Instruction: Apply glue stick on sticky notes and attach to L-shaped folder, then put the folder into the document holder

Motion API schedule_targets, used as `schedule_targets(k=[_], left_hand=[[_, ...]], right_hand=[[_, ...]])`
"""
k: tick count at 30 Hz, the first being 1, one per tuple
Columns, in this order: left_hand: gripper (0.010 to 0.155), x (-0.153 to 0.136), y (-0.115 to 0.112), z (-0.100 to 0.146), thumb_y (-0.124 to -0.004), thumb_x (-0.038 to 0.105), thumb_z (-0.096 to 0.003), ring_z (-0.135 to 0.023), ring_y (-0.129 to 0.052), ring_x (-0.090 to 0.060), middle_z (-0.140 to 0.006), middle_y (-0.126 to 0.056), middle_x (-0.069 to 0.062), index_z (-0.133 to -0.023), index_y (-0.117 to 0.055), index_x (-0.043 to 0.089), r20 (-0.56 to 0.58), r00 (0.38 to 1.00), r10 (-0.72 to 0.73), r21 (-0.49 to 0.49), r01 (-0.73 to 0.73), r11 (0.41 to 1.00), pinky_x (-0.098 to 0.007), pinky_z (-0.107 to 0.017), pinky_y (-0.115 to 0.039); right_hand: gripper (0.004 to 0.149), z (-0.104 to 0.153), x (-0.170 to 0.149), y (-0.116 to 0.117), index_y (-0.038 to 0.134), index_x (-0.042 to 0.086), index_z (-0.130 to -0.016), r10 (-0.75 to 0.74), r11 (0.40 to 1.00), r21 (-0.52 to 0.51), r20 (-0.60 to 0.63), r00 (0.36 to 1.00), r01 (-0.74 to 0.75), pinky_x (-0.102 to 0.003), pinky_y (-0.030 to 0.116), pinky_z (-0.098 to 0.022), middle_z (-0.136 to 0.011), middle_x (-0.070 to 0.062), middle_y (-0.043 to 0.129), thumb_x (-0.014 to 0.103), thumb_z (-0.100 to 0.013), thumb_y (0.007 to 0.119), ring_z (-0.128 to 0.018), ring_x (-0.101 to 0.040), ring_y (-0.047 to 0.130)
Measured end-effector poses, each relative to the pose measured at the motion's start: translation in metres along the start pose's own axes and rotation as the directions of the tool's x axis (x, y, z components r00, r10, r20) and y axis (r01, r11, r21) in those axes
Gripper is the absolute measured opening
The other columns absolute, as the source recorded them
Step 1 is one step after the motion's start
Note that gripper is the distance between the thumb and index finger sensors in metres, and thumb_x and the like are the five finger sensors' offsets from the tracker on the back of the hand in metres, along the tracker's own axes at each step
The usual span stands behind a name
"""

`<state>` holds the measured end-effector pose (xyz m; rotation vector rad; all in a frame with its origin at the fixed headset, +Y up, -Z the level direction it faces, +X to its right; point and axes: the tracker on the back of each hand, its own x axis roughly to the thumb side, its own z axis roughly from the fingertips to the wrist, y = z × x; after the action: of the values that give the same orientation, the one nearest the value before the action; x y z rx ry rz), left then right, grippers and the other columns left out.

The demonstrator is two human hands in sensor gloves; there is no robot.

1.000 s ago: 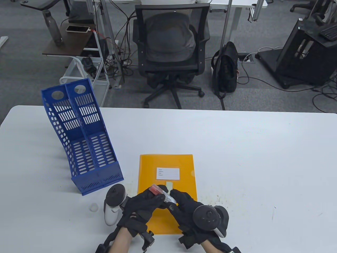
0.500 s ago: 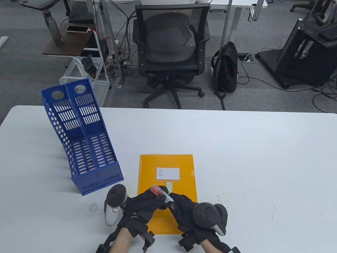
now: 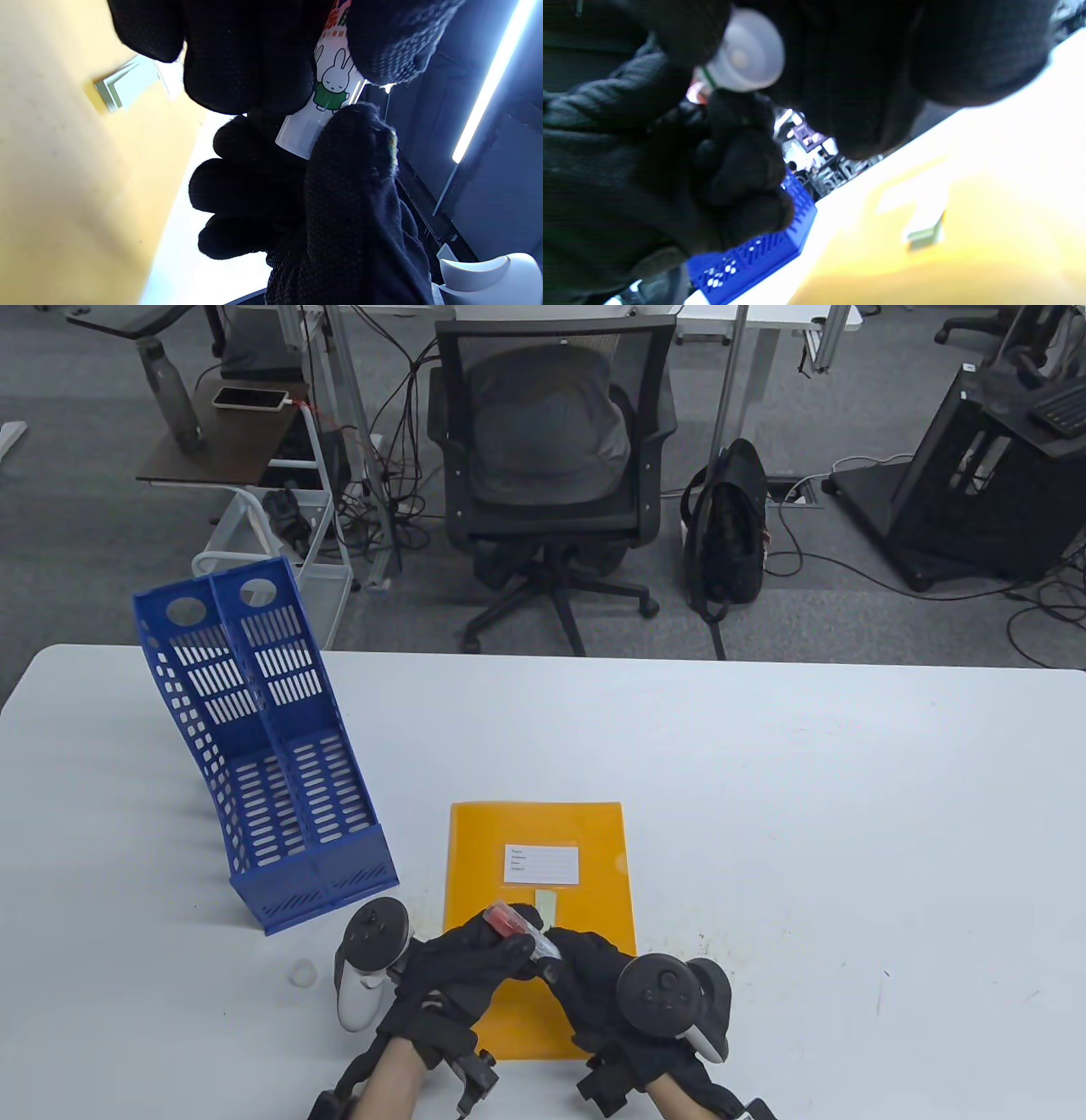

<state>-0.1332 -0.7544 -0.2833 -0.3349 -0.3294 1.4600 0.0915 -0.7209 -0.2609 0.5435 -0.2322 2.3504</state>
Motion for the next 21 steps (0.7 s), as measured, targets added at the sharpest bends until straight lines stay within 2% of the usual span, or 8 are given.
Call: schedule_targets(k=[3,7,10,13,18,21], left_hand=[[0.061,0.002,-0.003,0.000,-0.081,0.048,-0.0483,-0.072,-0.094,-0.029,-0.079,-0.095,-0.009,-0.098,-0.074,0.013,-0.003,1.000,-0.028,-0.002,0.028,1.000,-0.059,-0.066,-0.067],[0.061,0.006,-0.001,0.001,-0.083,0.049,-0.0476,-0.066,-0.097,-0.029,-0.072,-0.098,-0.009,-0.095,-0.078,0.011,-0.033,0.991,-0.128,0.033,0.129,0.991,-0.058,-0.064,-0.070],[0.061,0.007,-0.005,-0.001,-0.083,0.049,-0.0478,-0.066,-0.096,-0.029,-0.072,-0.098,-0.009,-0.095,-0.078,0.011,-0.054,0.982,-0.181,0.010,0.181,0.983,-0.058,-0.064,-0.070],[0.061,0.010,-0.009,-0.004,-0.082,0.051,-0.0481,-0.067,-0.096,-0.029,-0.073,-0.097,-0.009,-0.095,-0.078,0.011,-0.084,0.956,-0.282,0.008,0.283,0.959,-0.058,-0.064,-0.069],[0.062,0.014,-0.008,-0.011,-0.081,0.054,-0.0476,-0.067,-0.096,-0.030,-0.074,-0.097,-0.008,-0.094,-0.078,0.013,-0.109,0.906,-0.410,0.009,0.413,0.911,-0.058,-0.064,-0.069],[0.056,0.019,0.000,-0.014,-0.081,0.050,-0.0488,-0.067,-0.096,-0.030,-0.074,-0.097,-0.008,-0.092,-0.080,0.015,-0.141,0.863,-0.486,-0.003,0.490,0.872,-0.058,-0.064,-0.069]], right_hand=[[0.065,0.002,0.001,-0.004,0.080,0.002,-0.081,0.085,0.995,-0.048,0.000,0.996,-0.085,-0.043,0.088,-0.025,-0.070,-0.019,0.092,0.051,-0.039,0.086,-0.044,-0.030,0.101],[0.071,0.003,0.001,-0.002,0.076,0.000,-0.088,0.060,0.998,-0.019,-0.025,0.998,-0.060,-0.045,0.087,-0.026,-0.075,-0.021,0.090,0.050,-0.039,0.089,-0.042,-0.031,0.100],[0.073,0.002,0.003,0.002,0.074,-0.005,-0.093,0.070,0.997,0.030,-0.021,0.997,-0.069,-0.045,0.088,-0.026,-0.075,-0.023,0.090,0.046,-0.041,0.088,-0.041,-0.031,0.100],[0.069,0.001,0.002,0.006,0.073,-0.009,-0.092,0.076,0.990,0.121,-0.049,0.996,-0.069,-0.046,0.087,-0.026,-0.075,-0.025,0.091,0.039,-0.045,0.085,-0.041,-0.032,0.100],[0.065,-0.001,-0.007,0.005,0.075,-0.007,-0.092,0.076,0.993,0.101,-0.083,0.994,-0.067,-0.045,0.087,-0.025,-0.074,-0.026,0.091,0.036,-0.045,0.083,-0.040,-0.031,0.100],[0.064,0.000,-0.016,0.003,0.075,-0.006,-0.092,0.079,0.993,0.094,-0.125,0.989,-0.067,-0.045,0.087,-0.026,-0.075,-0.025,0.091,0.037,-0.045,0.083,-0.040,-0.031,0.100]])
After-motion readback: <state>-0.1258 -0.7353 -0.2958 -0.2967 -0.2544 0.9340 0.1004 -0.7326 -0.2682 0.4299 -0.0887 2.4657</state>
